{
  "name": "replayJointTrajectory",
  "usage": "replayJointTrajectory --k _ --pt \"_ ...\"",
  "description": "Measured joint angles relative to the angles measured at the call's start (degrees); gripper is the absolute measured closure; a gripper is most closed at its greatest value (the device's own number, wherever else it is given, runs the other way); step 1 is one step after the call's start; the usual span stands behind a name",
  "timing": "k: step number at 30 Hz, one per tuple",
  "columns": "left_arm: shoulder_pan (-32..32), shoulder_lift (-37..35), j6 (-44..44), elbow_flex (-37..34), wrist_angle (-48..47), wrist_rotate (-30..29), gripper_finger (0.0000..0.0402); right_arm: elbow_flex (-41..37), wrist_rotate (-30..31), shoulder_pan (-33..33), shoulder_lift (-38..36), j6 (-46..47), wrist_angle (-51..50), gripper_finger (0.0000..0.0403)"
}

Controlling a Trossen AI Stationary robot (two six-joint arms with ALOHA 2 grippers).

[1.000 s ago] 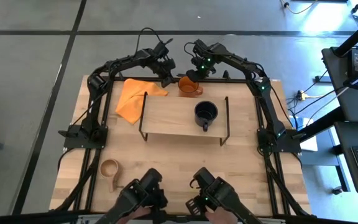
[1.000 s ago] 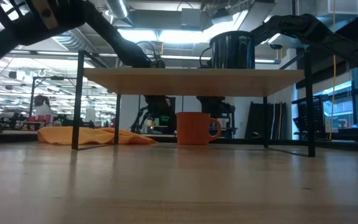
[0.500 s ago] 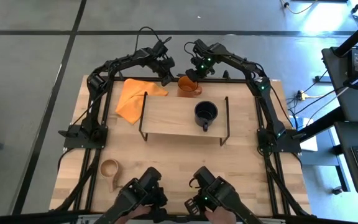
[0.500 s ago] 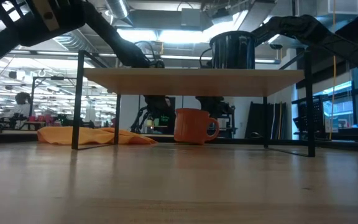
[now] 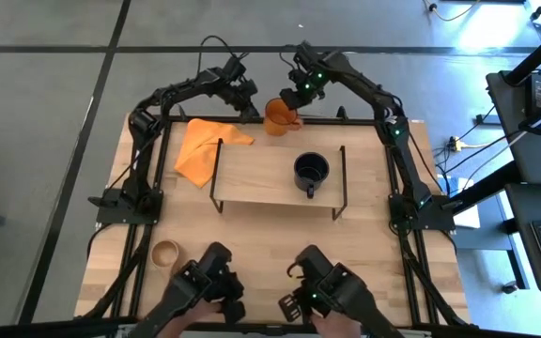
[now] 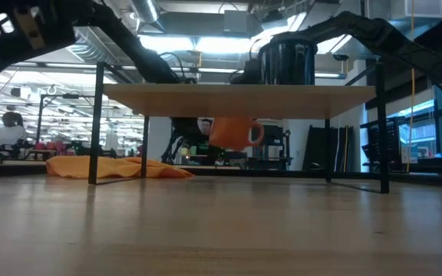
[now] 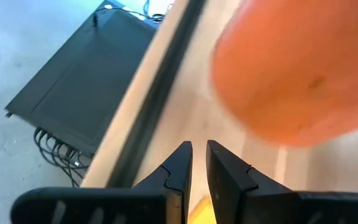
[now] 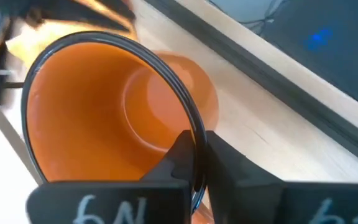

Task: Stack small to large cups/mugs on shelf
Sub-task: Put the orange mug on the shelf

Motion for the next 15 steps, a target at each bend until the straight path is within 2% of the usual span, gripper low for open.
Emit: replayJointTrajectory --k 7,15 --pt "2.8 0.0 -0.1 0.9 -0.1 -1.1 0.0359 0.1 2.3 -0.3 -3.5 3.5 -0.8 0.0381" --pt "4.0 -0.1 0.0 7.2 -0.3 -1.0 0.0359 0.2 1.8 2.6 -8.2 7.1 4.7 0.0381"
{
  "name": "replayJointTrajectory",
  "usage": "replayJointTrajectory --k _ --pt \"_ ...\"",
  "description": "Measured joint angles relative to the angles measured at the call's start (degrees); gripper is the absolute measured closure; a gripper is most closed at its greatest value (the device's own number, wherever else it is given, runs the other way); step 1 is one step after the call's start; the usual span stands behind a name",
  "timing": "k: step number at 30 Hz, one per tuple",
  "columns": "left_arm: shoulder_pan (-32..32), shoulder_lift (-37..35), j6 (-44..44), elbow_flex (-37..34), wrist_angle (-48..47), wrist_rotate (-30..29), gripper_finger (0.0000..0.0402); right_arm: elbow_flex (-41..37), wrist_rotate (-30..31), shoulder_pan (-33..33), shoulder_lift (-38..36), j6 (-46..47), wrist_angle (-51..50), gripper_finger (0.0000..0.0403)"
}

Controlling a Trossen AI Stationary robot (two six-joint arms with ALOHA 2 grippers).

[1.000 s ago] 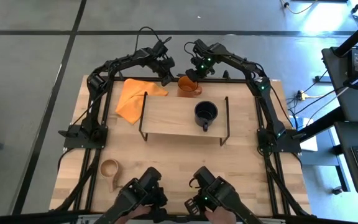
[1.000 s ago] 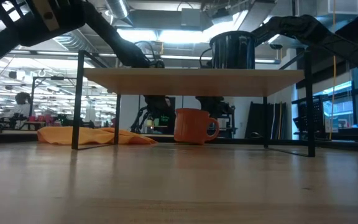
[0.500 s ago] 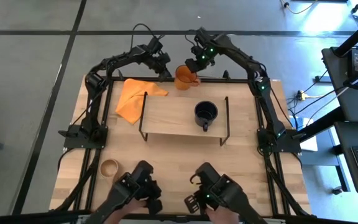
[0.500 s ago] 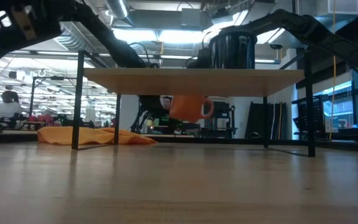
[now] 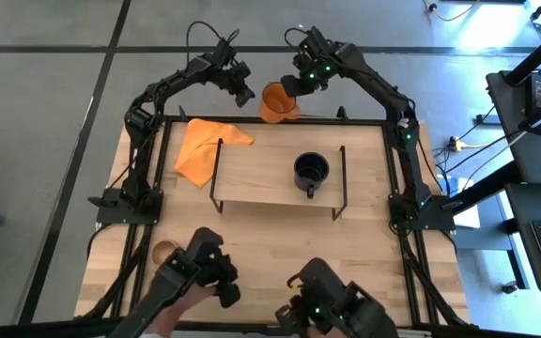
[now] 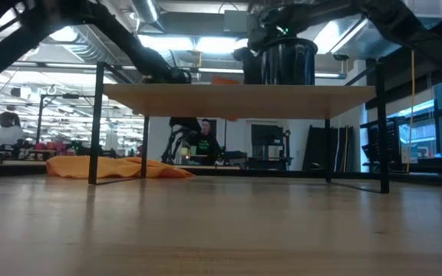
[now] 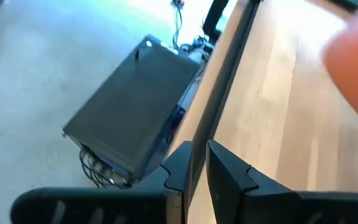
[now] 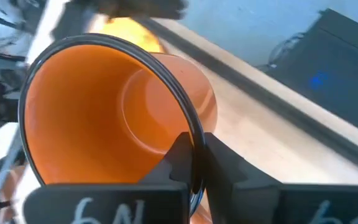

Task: Stack small to large cups/mugs on shelf
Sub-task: Put the orange mug on the shelf

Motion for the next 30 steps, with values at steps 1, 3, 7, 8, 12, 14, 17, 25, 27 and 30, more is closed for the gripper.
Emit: replayJointTrajectory --k 1,3,7,8,12,14,17,25,27,30 --pt "0.0 0.0 0.0 0.8 -0.1 0.0 0.0359 0.0 0.0 0.5 -0.5 0.5 0.1 0.0381" --pt "0.2 0.0 0.1 2.2 -0.3 -0.1 0.0359 0.0 -0.2 1.7 -1.5 0.7 -0.9 0.0381" --pt "0.8 -0.1 0.1 3.8 -0.2 -3.3 0.0359 0.0 -0.6 4.2 -3.1 2.7 -1.3 0.0381" --pt "1.1 -0.1 0.1 3.9 -0.2 -4.2 0.0359 0.0 -0.6 4.9 -3.4 3.4 -1.7 0.0381" --pt "2.5 -0.1 0.0 4.0 -0.7 -5.9 0.0359 0.0 -1.9 7.4 -4.6 5.1 -3.3 0.0381" --pt "3.1 -0.1 0.0 4.0 -1.4 -5.9 0.0359 0.0 -2.5 9.1 -4.9 5.0 -4.5 0.0381" --pt "3.7 -0.1 -0.2 4.0 -2.0 -5.8 0.0359 0.0 -4.0 11.3 -4.9 3.1 -7.8 0.0381" --pt "3.9 -0.1 -2.3 4.0 -1.9 4.0 0.0359 0.0 -4.0 13.5 -4.9 1.8 -10.6 0.0381" --pt "3.6 -0.1 -3.1 4.0 -1.9 7.3 0.0359 -0.1 -4.8 13.8 -4.9 1.6 -11.5 0.0381" --pt "2.9 -0.2 -3.6 4.0 -2.1 9.8 0.0359 -1.2 -4.9 14.8 -4.8 1.4 -12.1 0.0381"
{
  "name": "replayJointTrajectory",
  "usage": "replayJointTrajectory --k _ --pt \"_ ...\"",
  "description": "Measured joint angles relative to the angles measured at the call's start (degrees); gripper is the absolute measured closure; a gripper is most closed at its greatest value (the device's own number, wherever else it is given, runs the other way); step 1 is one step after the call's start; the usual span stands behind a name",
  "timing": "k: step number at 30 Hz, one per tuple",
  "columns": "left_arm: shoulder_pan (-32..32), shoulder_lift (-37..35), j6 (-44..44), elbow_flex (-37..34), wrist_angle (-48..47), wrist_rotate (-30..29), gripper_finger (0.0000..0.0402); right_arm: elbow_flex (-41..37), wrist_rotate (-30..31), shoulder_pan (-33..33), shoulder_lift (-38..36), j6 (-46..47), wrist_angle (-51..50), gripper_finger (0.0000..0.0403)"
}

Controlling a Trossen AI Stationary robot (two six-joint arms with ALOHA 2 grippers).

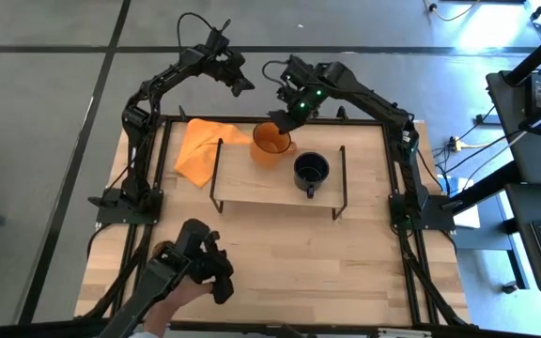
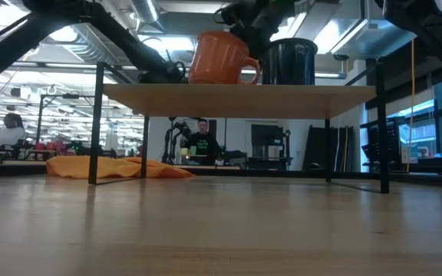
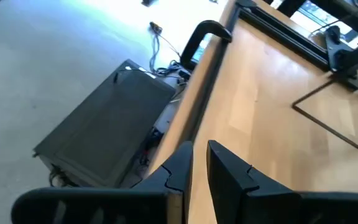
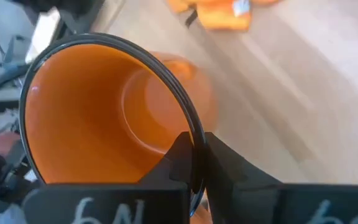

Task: Stack small to large cups/mugs on shelf
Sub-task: Put the orange mug on the shelf

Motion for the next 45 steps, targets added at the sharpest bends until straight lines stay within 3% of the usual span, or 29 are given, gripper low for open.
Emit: replayJointTrajectory --k 17,26,33,45 --pt "-2.9 -0.1 0.6 0.0 -0.7 -0.8 0.0359 -1.1 -0.8 2.2 0.1 -2.0 -1.7 0.0357" --pt "-2.6 -0.1 0.7 0.0 -0.7 -0.9 0.0359 -1.1 -1.5 2.4 0.1 -1.1 -1.5 0.0380" --pt "-2.6 -0.1 0.7 0.0 -0.7 -0.9 0.0359 -1.1 -1.8 3.8 0.1 -0.7 -1.4 0.0350" --pt "-2.6 -0.2 0.7 0.0 -0.6 -1.0 0.0359 -1.1 -1.5 4.3 0.1 -0.8 -1.4 0.0345"
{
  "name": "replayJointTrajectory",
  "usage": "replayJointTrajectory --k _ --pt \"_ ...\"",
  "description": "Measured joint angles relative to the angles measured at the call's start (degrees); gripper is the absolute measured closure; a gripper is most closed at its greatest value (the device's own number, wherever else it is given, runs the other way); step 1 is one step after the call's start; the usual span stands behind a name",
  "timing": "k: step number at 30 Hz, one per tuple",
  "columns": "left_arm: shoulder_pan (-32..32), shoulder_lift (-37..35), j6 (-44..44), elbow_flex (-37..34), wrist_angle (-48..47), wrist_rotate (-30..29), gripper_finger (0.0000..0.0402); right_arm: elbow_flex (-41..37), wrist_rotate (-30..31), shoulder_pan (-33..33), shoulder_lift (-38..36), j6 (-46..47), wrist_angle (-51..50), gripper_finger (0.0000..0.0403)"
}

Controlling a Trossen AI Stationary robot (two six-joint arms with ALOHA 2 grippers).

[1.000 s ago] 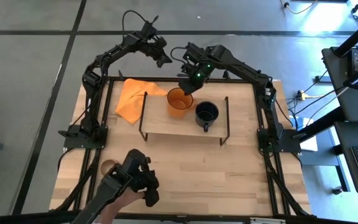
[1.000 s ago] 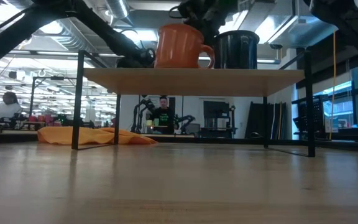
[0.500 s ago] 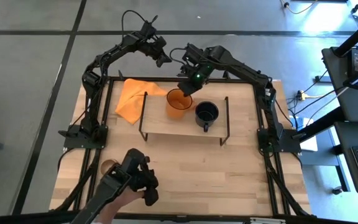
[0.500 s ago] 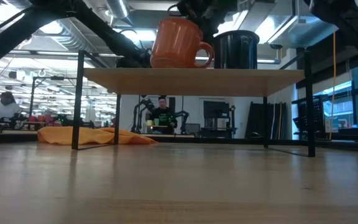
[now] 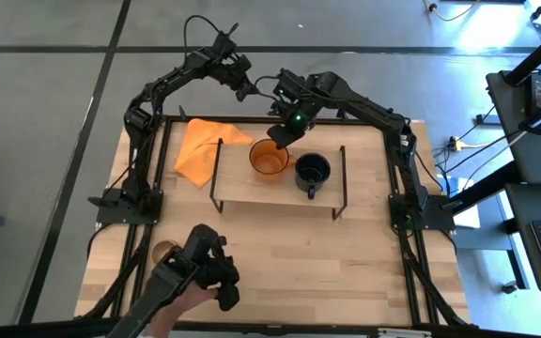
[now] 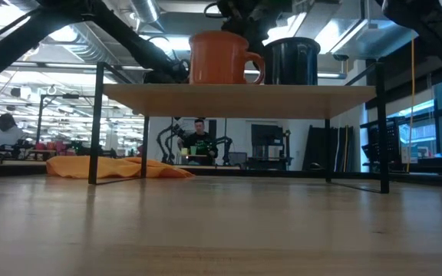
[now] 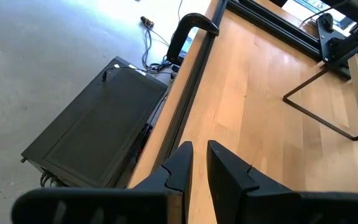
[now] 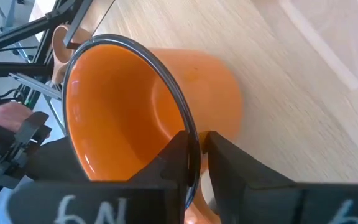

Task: Stack small to large cups/mugs on shelf
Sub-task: Put the orange mug on the shelf

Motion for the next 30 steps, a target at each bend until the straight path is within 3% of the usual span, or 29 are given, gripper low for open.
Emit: replayJointTrajectory --k 30 --pt "0.0 0.0 1.7 0.0 0.0 0.2 0.0359 0.0 -2.8 0.8 2.1 -1.6 -1.1 0.0344"
